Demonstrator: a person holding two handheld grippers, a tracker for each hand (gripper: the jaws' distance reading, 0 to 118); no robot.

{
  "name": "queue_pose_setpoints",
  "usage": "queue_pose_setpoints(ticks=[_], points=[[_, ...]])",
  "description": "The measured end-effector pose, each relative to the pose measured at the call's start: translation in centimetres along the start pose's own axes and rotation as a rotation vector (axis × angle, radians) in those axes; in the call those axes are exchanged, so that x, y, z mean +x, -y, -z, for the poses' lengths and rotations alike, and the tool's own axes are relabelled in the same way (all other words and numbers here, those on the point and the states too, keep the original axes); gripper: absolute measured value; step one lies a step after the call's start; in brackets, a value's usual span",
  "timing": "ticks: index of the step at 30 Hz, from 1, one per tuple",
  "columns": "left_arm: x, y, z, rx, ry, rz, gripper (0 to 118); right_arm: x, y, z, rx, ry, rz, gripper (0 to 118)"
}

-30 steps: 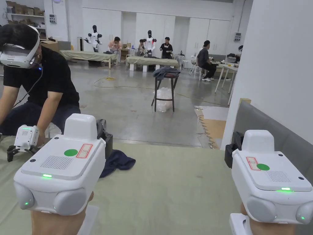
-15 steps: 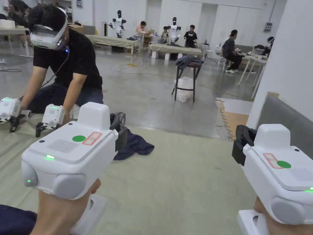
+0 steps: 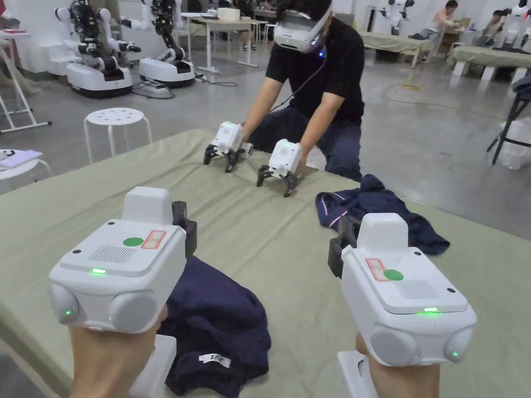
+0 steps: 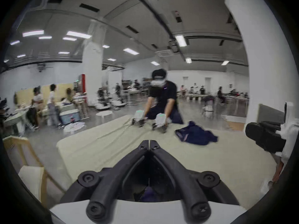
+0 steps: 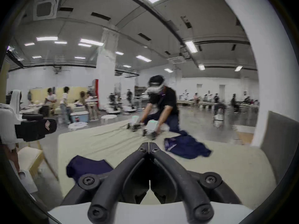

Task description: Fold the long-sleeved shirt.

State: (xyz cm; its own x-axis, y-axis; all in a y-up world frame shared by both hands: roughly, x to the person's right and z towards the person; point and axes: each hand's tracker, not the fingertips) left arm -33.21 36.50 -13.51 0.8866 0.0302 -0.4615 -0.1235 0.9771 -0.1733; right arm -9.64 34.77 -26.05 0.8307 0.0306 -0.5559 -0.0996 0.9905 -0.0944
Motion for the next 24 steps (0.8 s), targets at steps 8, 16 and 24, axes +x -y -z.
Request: queue_pose_setpoints(ticks=[8,16,24], points=[[-3.2,4.2,2.9,-0.178,-0.072,-0.059,4,-5.2,3.2,3.2,-0.081,-0.089,-0.006,0],[-3.2,16.5,10.9,-0.633,-0.081,-0.229,82,-5.0,9.1,4.6,-0.254,-0.111,-0.024,0],[-3.0,20.3,14.0,-0.671,-0.13,-0.232,110,-3.2,11.4,6.0,-0.324,-0.109,-0.042,0]])
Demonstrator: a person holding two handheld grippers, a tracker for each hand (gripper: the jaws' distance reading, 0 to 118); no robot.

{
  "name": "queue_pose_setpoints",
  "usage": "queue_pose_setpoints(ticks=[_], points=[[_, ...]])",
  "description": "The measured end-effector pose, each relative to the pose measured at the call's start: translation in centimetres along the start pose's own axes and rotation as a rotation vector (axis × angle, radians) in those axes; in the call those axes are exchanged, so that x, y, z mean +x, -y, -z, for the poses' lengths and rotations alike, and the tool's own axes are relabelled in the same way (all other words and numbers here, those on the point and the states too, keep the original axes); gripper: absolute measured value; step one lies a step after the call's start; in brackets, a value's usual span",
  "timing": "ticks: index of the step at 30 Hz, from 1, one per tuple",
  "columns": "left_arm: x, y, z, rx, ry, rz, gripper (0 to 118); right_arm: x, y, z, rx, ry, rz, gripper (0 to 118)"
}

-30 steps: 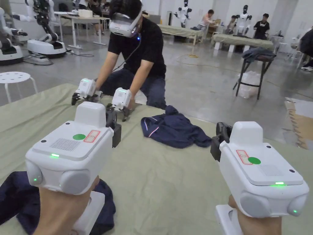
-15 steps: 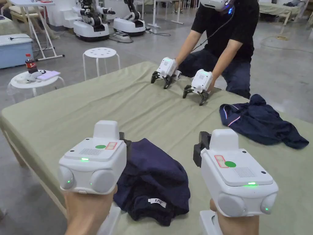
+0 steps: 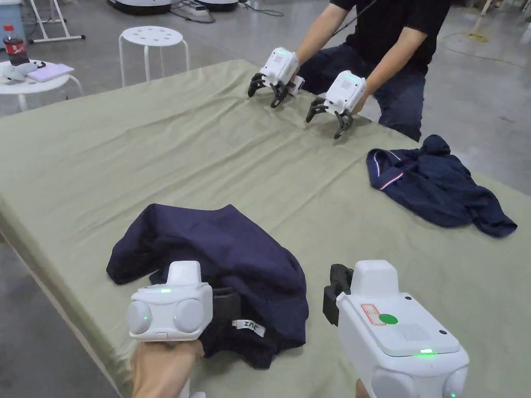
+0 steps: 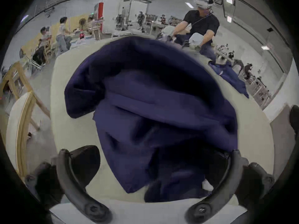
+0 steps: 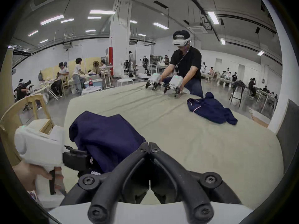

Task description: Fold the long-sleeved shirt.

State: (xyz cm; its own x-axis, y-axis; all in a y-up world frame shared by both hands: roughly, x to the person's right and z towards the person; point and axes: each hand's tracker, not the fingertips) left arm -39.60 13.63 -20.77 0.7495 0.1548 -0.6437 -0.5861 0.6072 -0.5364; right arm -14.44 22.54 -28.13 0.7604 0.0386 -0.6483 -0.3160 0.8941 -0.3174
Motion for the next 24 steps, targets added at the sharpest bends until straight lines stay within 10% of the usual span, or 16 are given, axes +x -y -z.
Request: queue_pose_setpoints(ticks=[4,6,9,24], points=[[-0.7,-0.4,4.8,-0.223,-0.002,-0.049,102,0.5,0.5,0.1,-0.02,0.0,-0.007,0],[0.0,-0.5,3.2,-0.141,-0.01,0.075,51,1.1,0.7,-0.3,-0.03,0.002,-0.003,0],[1.0,-0.9,-0.3,-0.042,0.157,0.015,25,2.4,1.0,-1.3,-0.033,0.029,0.011,0],[15.2,0.1,-18.4,0.199,0.57,0.077,23,16.1,1.3,-19.6,0.152,0.339,0.127,0]])
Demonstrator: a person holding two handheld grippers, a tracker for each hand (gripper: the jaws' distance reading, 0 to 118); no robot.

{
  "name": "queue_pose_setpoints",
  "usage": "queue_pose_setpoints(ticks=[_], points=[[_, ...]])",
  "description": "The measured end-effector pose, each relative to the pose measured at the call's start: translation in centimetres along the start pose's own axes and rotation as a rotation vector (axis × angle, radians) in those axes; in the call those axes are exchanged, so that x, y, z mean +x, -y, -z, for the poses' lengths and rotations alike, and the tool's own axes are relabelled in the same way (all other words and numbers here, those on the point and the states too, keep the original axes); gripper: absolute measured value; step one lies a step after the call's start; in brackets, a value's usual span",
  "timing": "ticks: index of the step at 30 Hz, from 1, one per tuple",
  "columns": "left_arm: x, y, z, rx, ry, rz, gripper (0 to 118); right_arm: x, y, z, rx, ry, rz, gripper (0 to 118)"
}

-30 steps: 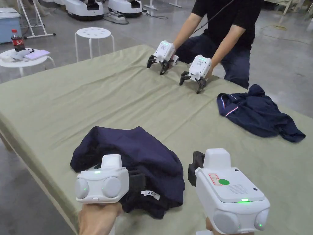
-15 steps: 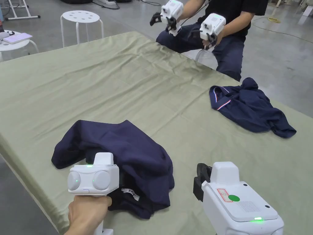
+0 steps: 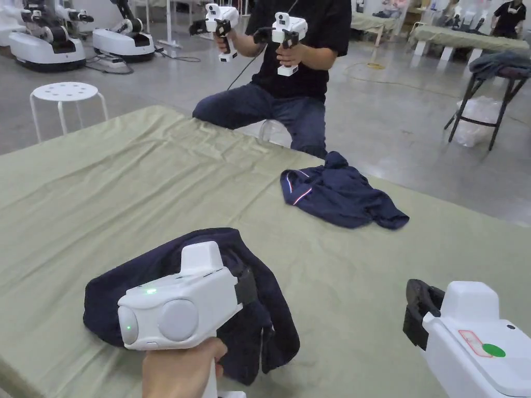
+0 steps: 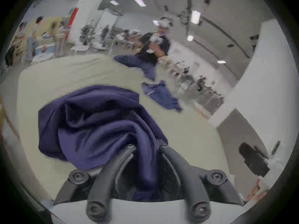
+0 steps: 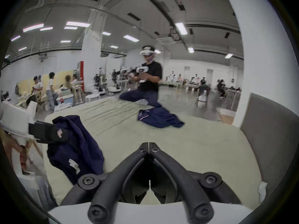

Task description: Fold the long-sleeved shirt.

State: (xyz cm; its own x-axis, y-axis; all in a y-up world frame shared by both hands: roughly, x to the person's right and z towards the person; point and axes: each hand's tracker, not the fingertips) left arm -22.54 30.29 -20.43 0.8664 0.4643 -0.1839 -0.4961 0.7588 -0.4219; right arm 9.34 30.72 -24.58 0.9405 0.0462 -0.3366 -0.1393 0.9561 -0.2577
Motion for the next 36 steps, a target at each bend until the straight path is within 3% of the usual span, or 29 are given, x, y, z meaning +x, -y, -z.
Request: queue_pose_setpoints(ticks=[5,9,15,18,20,22,24,29,33,34,35,36], points=[[10.5,2.4,-0.2,-0.004,0.176,0.118,22,7.4,-0.7,-5.6,0.066,0.141,0.068,0],[18.4,7.4,2.5,-0.113,0.285,0.219,22,12.3,-0.3,-9.5,0.079,0.259,0.094,0],[25.4,21.0,11.3,-0.487,0.327,0.34,21,17.1,2.5,-12.7,0.016,0.411,0.14,0],[26.6,26.5,13.5,-0.609,0.253,0.398,22,18.2,4.1,-13.4,-0.017,0.43,0.154,0],[26.7,27.2,13.0,-0.584,0.257,0.388,34,18.6,5.0,-13.7,-0.04,0.44,0.146,0],[26.5,26.8,12.3,-0.594,0.311,0.397,78,18.7,5.6,-13.8,-0.05,0.442,0.142,0],[27.0,24.6,9.4,-0.554,0.316,0.456,111,18.6,5.9,-13.5,-0.053,0.434,0.153,0],[22.2,18.4,3.8,-0.365,0.397,0.479,110,17.4,5.7,-13.3,-0.025,0.398,0.167,0],[15.8,13.5,1.4,-0.237,0.238,0.456,107,16.0,5.5,-13.4,0.001,0.377,0.164,0],[14.2,12.8,1.3,-0.214,0.189,0.454,99,15.8,5.6,-13.5,0.003,0.372,0.166,0],[12.3,12.2,1.7,-0.179,0.156,0.443,80,15.5,5.9,-13.6,0.005,0.366,0.169,0],[10.8,11.7,1.9,-0.16,0.132,0.446,37,15.2,6.2,-13.7,0.005,0.363,0.169,0]])
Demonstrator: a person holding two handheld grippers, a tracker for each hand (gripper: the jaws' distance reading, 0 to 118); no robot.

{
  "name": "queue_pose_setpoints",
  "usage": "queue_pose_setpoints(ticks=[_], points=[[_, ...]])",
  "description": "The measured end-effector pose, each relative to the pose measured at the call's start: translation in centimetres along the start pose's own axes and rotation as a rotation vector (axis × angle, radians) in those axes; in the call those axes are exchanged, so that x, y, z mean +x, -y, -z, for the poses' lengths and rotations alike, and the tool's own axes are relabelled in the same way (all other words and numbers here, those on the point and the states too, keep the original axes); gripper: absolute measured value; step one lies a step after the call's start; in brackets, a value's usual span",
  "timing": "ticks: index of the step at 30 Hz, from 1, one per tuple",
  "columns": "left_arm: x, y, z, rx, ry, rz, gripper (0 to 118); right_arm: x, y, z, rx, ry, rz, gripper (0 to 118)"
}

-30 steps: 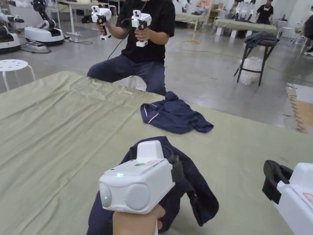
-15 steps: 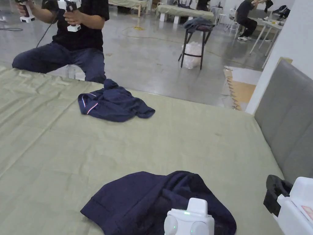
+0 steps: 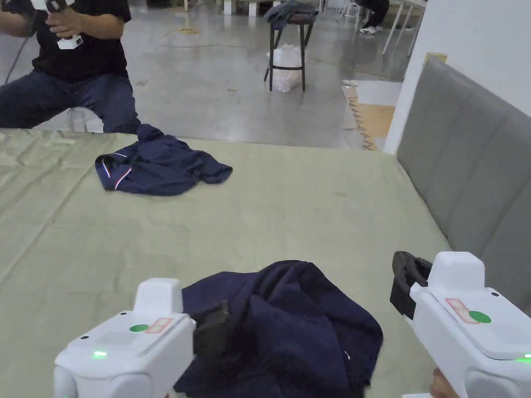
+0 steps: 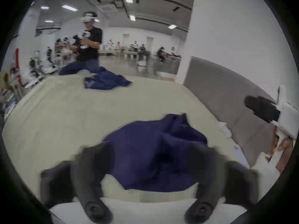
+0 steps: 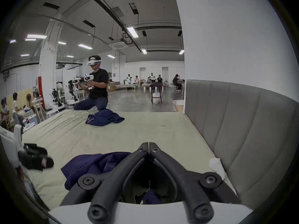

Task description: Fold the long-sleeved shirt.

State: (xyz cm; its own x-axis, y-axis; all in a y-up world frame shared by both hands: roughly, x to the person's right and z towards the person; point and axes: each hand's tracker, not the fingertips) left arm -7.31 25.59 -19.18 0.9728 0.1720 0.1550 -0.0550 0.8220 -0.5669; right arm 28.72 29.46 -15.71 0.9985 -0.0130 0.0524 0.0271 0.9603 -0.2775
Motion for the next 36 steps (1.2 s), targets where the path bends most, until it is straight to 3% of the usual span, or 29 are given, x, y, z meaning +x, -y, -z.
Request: queue_pose_setpoints(ticks=[1,3,8,9,10,11,12,13,14,20,21,22,23,24,25,26,27,28,29,33,34,36], points=[[-1.4,0.4,0.3,0.011,-0.012,0.008,9,-0.2,0.5,-0.1,-0.007,-0.001,-0.002,0],[-3.9,1.1,1.4,0.003,-0.106,-0.008,5,-0.2,2.2,-0.2,-0.036,0.008,0.002,0],[-6.5,1.9,2.9,-0.028,-0.047,-0.069,4,1.3,6.8,0.3,-0.184,0.07,0.036,0],[-6.6,1.9,3.2,-0.031,-0.04,-0.061,4,1.8,7.5,0.7,-0.207,0.081,0.043,5],[-6.5,1.9,3.5,-0.034,-0.042,-0.058,4,2.4,8.0,1.2,-0.234,0.078,0.054,24],[-6.6,2.0,3.9,-0.041,-0.04,-0.056,4,3.0,8.5,2.1,-0.273,0.081,0.059,58],[-5.5,2.0,3.1,-0.041,-0.035,-0.053,4,3.5,9.1,3.4,-0.316,0.092,0.068,100],[-5.5,2.1,3.4,-0.046,-0.033,-0.061,4,3.9,9.6,4.6,-0.344,0.113,0.067,117],[-5.5,2.2,3.8,-0.055,-0.034,-0.069,4,4.6,10.1,6.0,-0.35,0.106,0.066,118],[-6.1,3.4,5.2,-0.131,-0.059,-0.112,4,6.7,13.3,15.6,-0.516,0.023,0.142,117],[-6.5,3.8,5.5,-0.151,-0.055,-0.129,4,6.6,14.0,16.8,-0.56,0.009,0.14,97],[-6.8,4.1,5.7,-0.164,-0.055,-0.142,4,6.5,14.5,17.7,-0.6,-0.035,0.149,59],[-7.2,4.4,5.9,-0.183,-0.053,-0.16,5,6.5,15.1,18.4,-0.62,-0.095,0.158,14],[-8.6,4.4,6.7,-0.205,-0.04,-0.178,8,6.1,15.3,18.7,-0.626,-0.053,0.108,3],[-9.2,4.4,6.8,-0.21,-0.038,-0.183,20,5.8,15.1,18.1,-0.572,-0.05,0.078,2],[-9.8,4.3,7.0,-0.215,-0.027,-0.2,40,5.4,14.9,17.5,-0.549,-0.073,0.1,2],[-10.6,4.1,7.6,-0.222,-0.001,-0.217,75,5.4,14.8,17.5,-0.552,-0.083,0.09,2],[-11.6,3.9,8.3,-0.241,0.029,-0.235,96,5.3,14.8,17.4,-0.552,-0.074,0.072,2],[-12.2,3.5,9.0,-0.27,0.032,-0.25,110,5.5,14.8,17.4,-0.552,-0.06,0.072,2],[-13.2,2.2,12.2,-0.306,0.075,-0.263,108,5.9,14.7,17.0,-0.553,-0.069,0.114,2],[-13.2,2.1,13.0,-0.352,0.102,-0.272,104,5.9,14.8,17.0,-0.556,-0.07,0.109,2],[-12.8,2.4,14.8,-0.433,0.217,-0.298,80,5.8,14.9,17.1,-0.564,-0.07,0.1,2]])
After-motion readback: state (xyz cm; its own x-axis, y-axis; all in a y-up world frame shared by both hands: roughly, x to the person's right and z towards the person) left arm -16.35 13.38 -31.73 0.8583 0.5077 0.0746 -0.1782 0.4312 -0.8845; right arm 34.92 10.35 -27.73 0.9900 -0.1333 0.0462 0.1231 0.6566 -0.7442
